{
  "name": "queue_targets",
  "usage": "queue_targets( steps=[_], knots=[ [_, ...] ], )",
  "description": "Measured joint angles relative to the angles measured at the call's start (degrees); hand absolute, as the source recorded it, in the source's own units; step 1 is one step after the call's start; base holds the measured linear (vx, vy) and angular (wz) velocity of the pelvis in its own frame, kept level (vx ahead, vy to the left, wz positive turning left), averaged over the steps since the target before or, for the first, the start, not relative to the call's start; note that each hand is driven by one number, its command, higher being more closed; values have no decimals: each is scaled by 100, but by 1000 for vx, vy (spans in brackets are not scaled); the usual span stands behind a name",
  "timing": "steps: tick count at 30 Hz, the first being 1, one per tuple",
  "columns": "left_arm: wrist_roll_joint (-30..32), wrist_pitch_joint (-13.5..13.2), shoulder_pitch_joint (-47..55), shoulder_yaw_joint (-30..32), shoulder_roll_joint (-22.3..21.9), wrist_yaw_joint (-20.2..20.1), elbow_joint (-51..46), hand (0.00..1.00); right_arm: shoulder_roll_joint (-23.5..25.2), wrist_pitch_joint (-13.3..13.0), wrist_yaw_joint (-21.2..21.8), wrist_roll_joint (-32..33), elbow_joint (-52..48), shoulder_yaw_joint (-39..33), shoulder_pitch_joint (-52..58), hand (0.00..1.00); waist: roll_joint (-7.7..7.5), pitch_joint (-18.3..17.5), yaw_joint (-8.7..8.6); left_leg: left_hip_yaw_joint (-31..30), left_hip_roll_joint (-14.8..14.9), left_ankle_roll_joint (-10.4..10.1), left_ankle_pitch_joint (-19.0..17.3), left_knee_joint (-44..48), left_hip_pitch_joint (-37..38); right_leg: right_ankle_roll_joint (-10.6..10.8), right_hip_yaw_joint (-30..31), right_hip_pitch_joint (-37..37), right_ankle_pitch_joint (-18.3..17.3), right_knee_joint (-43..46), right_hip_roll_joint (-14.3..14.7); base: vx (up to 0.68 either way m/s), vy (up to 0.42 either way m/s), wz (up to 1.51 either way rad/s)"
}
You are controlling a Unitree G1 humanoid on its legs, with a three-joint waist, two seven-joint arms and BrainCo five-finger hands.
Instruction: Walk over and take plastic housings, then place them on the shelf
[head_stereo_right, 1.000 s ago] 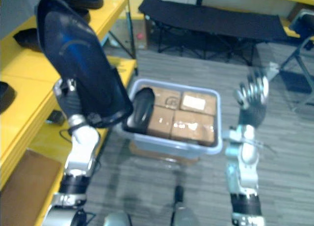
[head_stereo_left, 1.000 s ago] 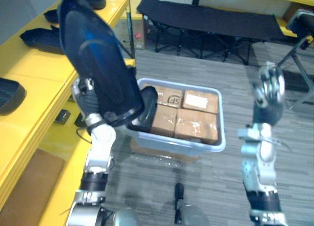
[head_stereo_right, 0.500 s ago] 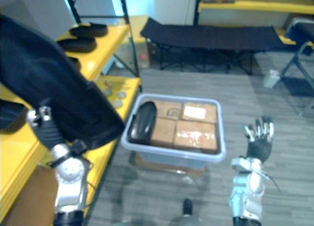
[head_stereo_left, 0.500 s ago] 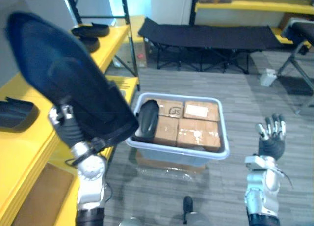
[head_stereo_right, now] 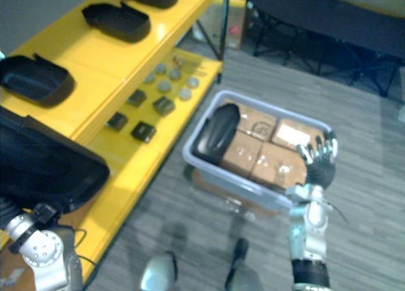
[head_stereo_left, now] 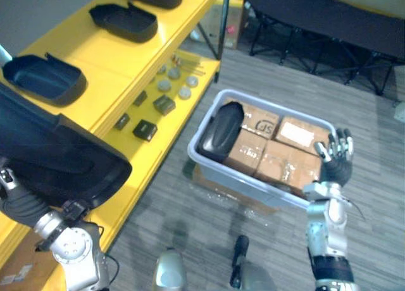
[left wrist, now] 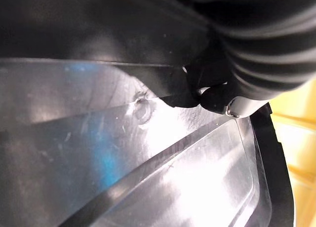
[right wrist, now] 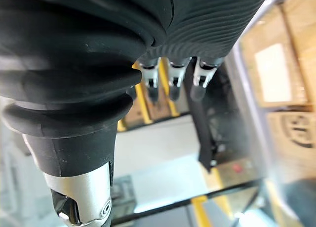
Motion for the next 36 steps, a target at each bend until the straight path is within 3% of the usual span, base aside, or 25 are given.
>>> queue_targets(
  steps=[7, 11, 15, 19, 21, 26, 29, 32, 36],
  knots=[
    [101, -13, 43, 5, -1, 338, -18, 100, 2, -40, 24, -460, -43, 14, 64, 0, -24, 253, 20, -6, -35, 39, -66, 16, -3, 8, -11, -12, -153, 130, -56, 1, 32, 2],
    [445, -4, 281, 32, -12, 511, -354, 100, 1, -39, 149, -857, -273, 129, 72, 0, -18, 256, 43, -359, -131, -2, 84, -289, 115, 42, -406, 87, -421, 381, -156, 94, -15, 46],
    [766, 18, 624, 574, -274, 681, -655, 100, 6, -36, 260, -1037, -282, 745, -108, 0, -5, 247, 372, -710, -190, -77, 256, -722, 505, 37, -792, 353, -868, 797, -281, 161, -47, 48],
    [775, 34, 978, 1028, -476, 727, -706, 100, 82, -36, 276, -1085, -104, 1137, -581, 0, 29, 220, 646, -1106, -276, -109, 389, -1007, 604, 94, -1197, 557, -1090, 883, -403, 89, -36, 59],
    [770, 32, 1227, 1246, -546, 664, -706, 100, 136, -27, 279, -1159, 44, 1383, -703, 0, 54, 90, 853, -1318, -351, -107, 420, -1130, 703, 152, -1456, 767, -1251, 950, -499, 87, -18, 57],
    [708, 15, 1607, 1693, -682, 385, -763, 100, 275, 102, 416, -1251, 541, 1833, -967, 0, 99, -293, 1141, -1587, -500, -106, 420, -1151, 819, 271, -1800, 1111, -1414, 984, -644, 82, 3, 37],
    [647, 15, 1632, 1768, -713, 118, -847, 100, 282, 220, 473, -1252, 628, 1870, -973, 0, 148, -399, 1203, -1743, -600, -94, 412, -1068, 786, 293, -2218, 1436, -1414, 874, -702, 17, 1, 50],
    [503, -13, 1629, 1767, -658, -309, -984, 100, 263, 257, 366, -1277, 645, 1792, -943, 0, 116, -435, 1114, -1731, -719, 10, 453, -929, 598, 356, -2836, 1842, -1422, 774, -775, -19, 0, 103],
    [-24, -12, 1716, 1750, -666, -773, -982, 100, 247, 258, 124, -1620, 674, 1705, -895, 0, 26, -527, 1281, -1810, -965, 170, 566, -961, 426, 388, -3108, 1907, -1445, 876, -959, -13, 55, 49]
  ],
)
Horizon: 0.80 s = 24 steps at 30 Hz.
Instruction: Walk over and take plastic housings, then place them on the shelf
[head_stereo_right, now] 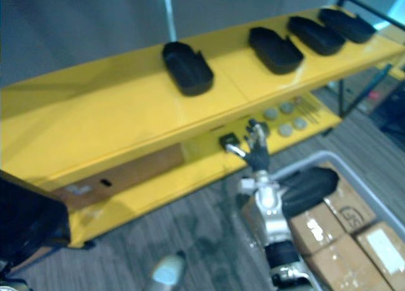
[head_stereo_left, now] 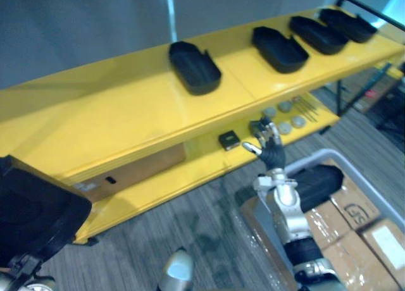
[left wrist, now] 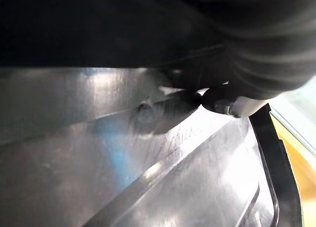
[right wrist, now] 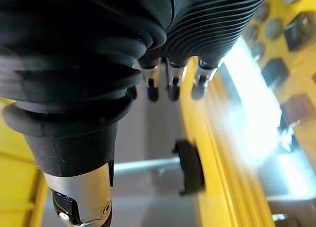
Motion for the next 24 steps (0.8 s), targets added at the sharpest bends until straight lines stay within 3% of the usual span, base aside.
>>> queue_targets(
  steps=[2, 5, 7, 9, 11, 16, 19, 24],
  knots=[
    [-129, -52, 21, -34, 1, -145, -1, 100, -28, -3, -4, -78, 0, -51, 69, 0, 1, -14, -58, -39, -118, 21, 13, 94, -77, -13, 35, 8, -60, 141, -104, -46, 88, 46],
    [-178, -131, -70, -429, 119, -340, -3, 100, -111, -9, -14, -78, -93, -303, 527, 0, -3, -20, -298, -358, -343, 54, 35, 308, -208, -112, 868, 13, -125, 466, -172, -49, 95, 78],
    [-199, -182, -154, -723, 402, -522, -5, 100, -114, -25, -1, -75, -190, -586, 1010, 0, -97, -75, -401, -591, -461, 84, 106, 277, -266, -227, 1507, -50, -196, 707, -174, -54, 47, 82],
    [-204, -212, -240, -842, 534, -564, -107, 100, -124, -63, 2, -75, -301, -714, 1200, 0, -158, -121, -488, -534, -440, 143, 95, 262, -418, -278, 1567, -85, -254, 720, -168, -94, -10, 39],
    [-153, -224, -429, -960, 660, -525, -160, 100, -185, -239, 12, -74, -342, -784, 1176, 0, -154, -105, -656, 114, -146, 89, 270, 269, -544, -290, 1616, -75, -308, 677, -155, -104, -26, 28],
    [-156, -232, -771, -1109, 748, -375, -202, 100, -216, -505, 29, -82, -402, -774, 768, 0, -100, -51, -679, 317, -74, 61, 368, 291, -634, -277, 1922, -207, -316, 407, -85, -93, 11, -22],
    [-151, -233, -1050, -1169, 926, -322, -201, 100, -234, -520, -8, -140, -579, -777, 348, 0, -106, 230, -694, 404, -20, 2, 427, 273, -719, -30, 2047, -303, -570, 312, -58, -143, -40, -19],
    [-36, -236, -1052, -1306, 897, -154, -201, 100, -282, -519, 30, -140, -623, -800, 286, 0, -4, 341, -735, 404, 152, -79, 625, 54, -695, 89, 2145, -500, -620, 448, 44, -83, -72, -6]
  ],
)
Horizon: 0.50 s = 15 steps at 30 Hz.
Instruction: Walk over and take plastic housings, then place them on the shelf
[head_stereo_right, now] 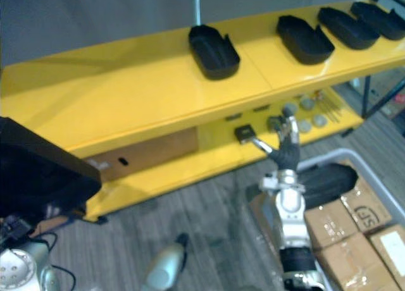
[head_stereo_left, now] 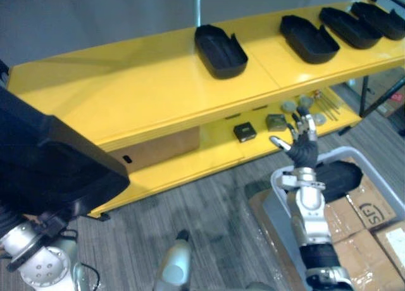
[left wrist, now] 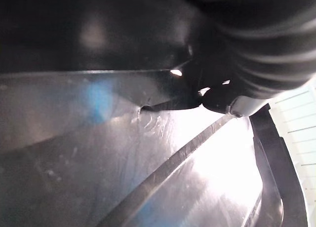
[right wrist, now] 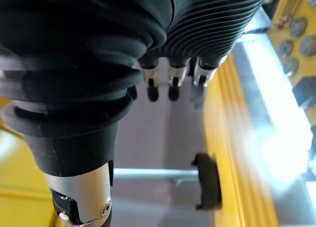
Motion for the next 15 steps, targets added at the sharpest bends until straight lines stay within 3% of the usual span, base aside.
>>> queue_targets(
  steps=[4, 6, 7, 8, 9, 10, 11, 12, 13, 14, 15],
  knots=[
    [528, 16, 204, 20, -4, 94, -4, 100, 3, -6, 93, 53, -170, -61, 121, 0, -10, 5, -14, -7, -57, -19, -87, 134, 71, 60, -51, 122, -59, 102, -67, 29, -15, 3],
    [614, 15, 355, 20, -11, 4, -8, 100, 3, -59, 84, 64, -176, -115, 212, 0, -35, 23, -6, -72, -158, 40, -367, 439, 54, 7, -132, 198, -129, 406, -185, 54, 60, 21],
    [664, 14, 433, 35, -10, -8, -10, 100, 17, -71, 66, 59, -174, -112, 338, 0, -27, 28, -11, -133, -192, 75, -529, 648, 67, -35, -95, 84, -110, 976, -297, 38, 98, 25],
    [774, 13, 485, 76, -5, -6, -10, 100, 41, -82, 44, 52, -174, -95, 414, 0, -30, 33, -7, -165, -205, 95, -610, 751, 70, -118, -41, -26, -64, 1370, -370, 9, 93, 25],
    [850, 13, 546, 128, 16, -14, -10, 100, 97, -110, -13, 41, -173, -91, 503, 0, -42, 32, 35, -192, -211, 126, -715, 862, 104, -340, 141, -229, 70, 1923, -449, 30, 99, 17],
    [835, 8, 632, 272, 47, -19, -10, 100, 190, -168, -38, 20, -172, -92, 512, 0, -90, 52, 55, -218, -214, 167, -781, 885, 215, -634, 419, -448, 364, 2406, -477, 82, 105, 27],
    [834, 6, 652, 385, 107, -16, -12, 100, 198, -239, -64, -9, -171, -105, 503, 0, -93, 51, 41, -392, -213, 244, -780, 863, 310, -740, 573, -617, 830, 2790, -471, 109, 85, 32],
    [831, 4, 629, 426, 177, -11, -12, 100, 190, -279, -108, -58, -160, -113, 490, 0, -36, 78, 20, -489, -185, 264, -786, 835, 336, -757, 682, -738, 661, 2914, -432, 111, 26, 54],
    [818, 1, 498, 468, 351, -5, -9, 100, 149, -306, -154, -175, -162, -124, 434, 0, -49, 71, 6, -687, -155, 291, -795, 813, 340, -643, 929, -890, 27, 2797, -226, 93, -29, 65],
    [761, 1, 271, 489, 459, 10, 2, 100, 75, -336, -158, -242, -167, -159, 305, 0, -47, 70, -24, -876, -125, 289, -797, 793, 271, -596, 1209, -1062, -285, 2335, 79, 74, -51, 68],
    [754, 0, 126, 497, 485, 16, 13, 100, 42, -363, -158, -287, -169, -211, 210, 0, -39, 74, -50, -982, -122, 288, -798, 799, 213, -616, 1393, -1174, -327, 2071, 226, 41, -84, 90]
  ],
)
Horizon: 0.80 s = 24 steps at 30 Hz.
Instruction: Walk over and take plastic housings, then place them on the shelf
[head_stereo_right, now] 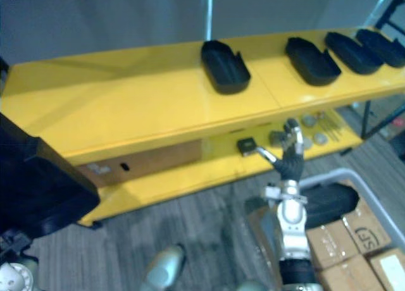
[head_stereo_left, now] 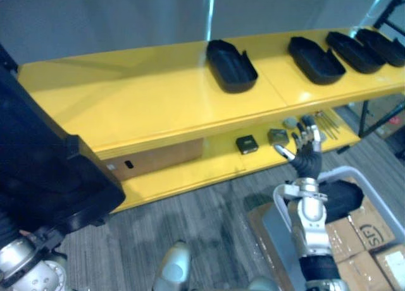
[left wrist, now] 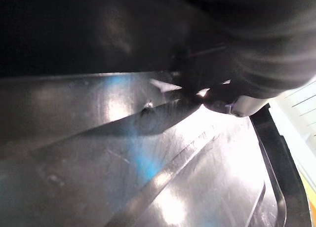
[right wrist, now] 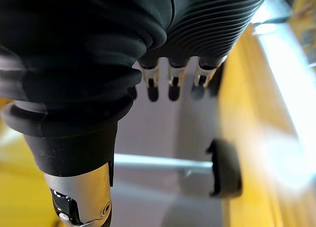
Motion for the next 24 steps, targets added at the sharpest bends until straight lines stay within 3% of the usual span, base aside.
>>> queue_targets(
  steps=[1, 3, 5, 6, 7, 9, 10, 11, 12, 17, 21, 24],
  knots=[
    [-23, 7, -363, -22, 37, 38, 57, 100, -145, -42, -46, -98, -30, -114, -240, 0, 21, 12, -88, -271, 9, -29, -16, 66, -218, 5, 545, -292, 16, -589, 337, 10, -93, 79],
    [-46, 54, -639, -181, 109, 79, 95, 100, -325, -20, -161, -120, -168, -183, -364, 0, 46, 29, -113, -519, 23, -179, -108, 237, -371, 101, 844, -433, 105, -1024, 533, 28, -189, 84],
    [-84, 150, -780, -338, 270, 72, 67, 100, -393, 85, -365, -212, -527, -314, -453, 0, -175, -89, -53, -592, -23, -426, -260, 340, -456, 147, 837, -401, 175, -1356, 540, 109, -354, 72],
    [-147, 158, -752, -350, 248, 65, 65, 100, -467, 105, -442, -210, -666, -351, -580, 0, -211, -106, -73, -598, 63, -503, -302, 352, -468, 566, 778, -341, 438, -1362, 546, 139, -396, 59],
    [-223, 162, -708, -382, 143, 5, 50, 100, -595, 103, -536, -203, -726, -401, -705, 0, -52, -74, -86, -528, 333, -510, -292, 280, -436, 459, 522, -247, 366, -1370, 677, 116, -355, 53],
    [-253, 142, -726, -386, 135, -45, -35, 100, -879, 192, -726, -142, -731, -609, -1083, 0, 50, -97, -50, -90, 811, -562, 45, -310, -426, 341, 363, -369, 380, -1406, 830, 152, -302, 31],
    [-249, 134, -774, -391, 146, -23, -35, 100, -916, 202, -757, -142, -717, -652, -1199, 0, 69, -100, -48, -32, 870, -643, 191, -500, -420, 333, 361, -430, 392, -1406, 844, 164, -178, 4],
    [-250, 116, -854, -413, 175, 17, -29, 100, -946, 213, -745, -146, -646, -670, -1425, 0, 95, -90, -52, 75, 946, -918, 424, -846, -338, 327, 394, -523, 405, -1384, 850, 166, -106, -9],
    [-237, 116, -977, -512, 213, 34, 13, 100, -945, 230, -674, -145, -627, -668, -1453, 0, 98, -91, -64, 191, 961, -976, 543, -1095, -219, 333, 406, -517, 420, -1423, 823, 164, -71, -16],
    [-185, 223, -891, -537, 195, 262, 115, 100, -879, 230, 128, 230, -714, -634, -1220, 0, 116, -109, -142, 523, 924, -942, 606, -1573, 447, 345, 386, 8, 424, -1747, 711, 150, 6, -11],
    [45, 430, -365, -531, 172, 209, 116, 100, -614, 168, 371, 365, -852, -415, -947, 0, 183, -178, -187, 579, 921, -908, 631, -1667, 565, 349, 181, 292, 421, -1938, 653, 111, 15, 22],
    [87, 521, -216, -536, 126, -46, 116, 100, -398, 95, 352, 351, -932, -306, -453, 0, 205, -202, -226, 986, 785, -723, 949, -1736, 550, 345, -459, 686, 398, -1988, 482, 36, -13, 91]
  ],
)
